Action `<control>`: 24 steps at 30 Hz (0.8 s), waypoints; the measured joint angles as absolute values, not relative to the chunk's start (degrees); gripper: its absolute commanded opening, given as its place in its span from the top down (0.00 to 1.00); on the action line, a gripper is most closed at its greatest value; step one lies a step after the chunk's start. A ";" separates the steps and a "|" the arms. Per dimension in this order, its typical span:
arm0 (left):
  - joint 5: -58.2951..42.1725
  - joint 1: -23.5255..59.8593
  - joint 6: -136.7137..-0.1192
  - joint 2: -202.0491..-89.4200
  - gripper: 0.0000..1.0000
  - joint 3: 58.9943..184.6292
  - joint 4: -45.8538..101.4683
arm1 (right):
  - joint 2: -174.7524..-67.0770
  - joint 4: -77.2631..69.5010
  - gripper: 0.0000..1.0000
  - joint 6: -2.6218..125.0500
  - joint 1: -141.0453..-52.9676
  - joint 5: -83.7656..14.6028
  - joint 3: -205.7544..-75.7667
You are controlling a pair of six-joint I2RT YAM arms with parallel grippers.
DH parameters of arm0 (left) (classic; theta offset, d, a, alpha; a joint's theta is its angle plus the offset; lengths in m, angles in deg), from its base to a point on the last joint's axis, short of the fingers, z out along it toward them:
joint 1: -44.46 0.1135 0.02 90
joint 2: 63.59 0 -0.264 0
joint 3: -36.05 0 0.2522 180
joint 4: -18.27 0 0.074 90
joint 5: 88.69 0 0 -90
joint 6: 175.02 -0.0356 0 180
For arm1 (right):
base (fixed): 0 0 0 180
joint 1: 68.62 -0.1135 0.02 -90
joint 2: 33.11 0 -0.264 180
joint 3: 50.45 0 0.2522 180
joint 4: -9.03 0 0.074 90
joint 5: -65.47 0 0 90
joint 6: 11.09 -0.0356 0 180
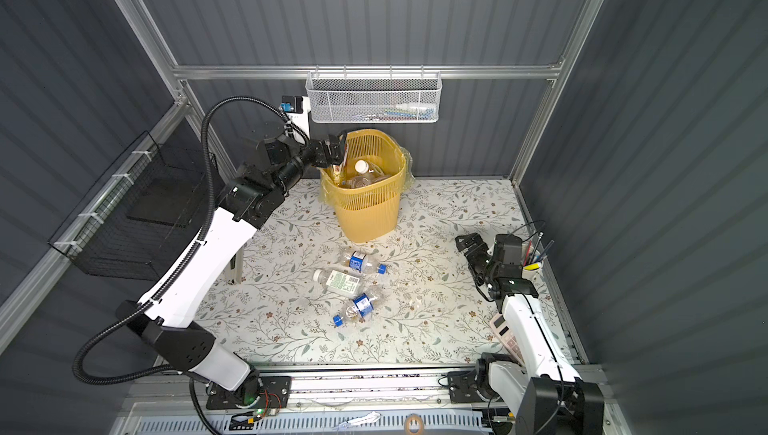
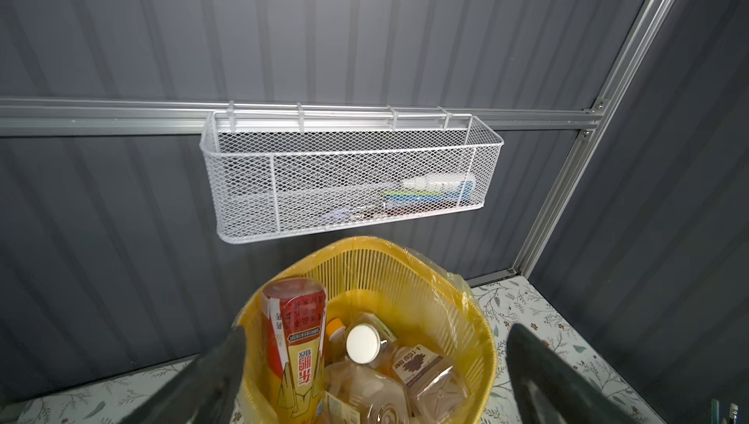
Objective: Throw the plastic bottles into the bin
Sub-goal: 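Lower the empty left gripper onto the blue-label bottle and grasp it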
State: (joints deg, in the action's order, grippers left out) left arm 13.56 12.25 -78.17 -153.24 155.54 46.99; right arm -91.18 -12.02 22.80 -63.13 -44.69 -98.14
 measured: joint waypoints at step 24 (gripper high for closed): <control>18.85 6.59 -76.51 -139.64 0.00 120.99 55.34 | -94.87 -11.96 0.01 22.36 -66.54 -45.26 -99.89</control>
State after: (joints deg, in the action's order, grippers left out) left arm 18.85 6.59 -76.51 -139.64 120.99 55.34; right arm -94.87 -11.96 22.36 -66.54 -45.26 -99.89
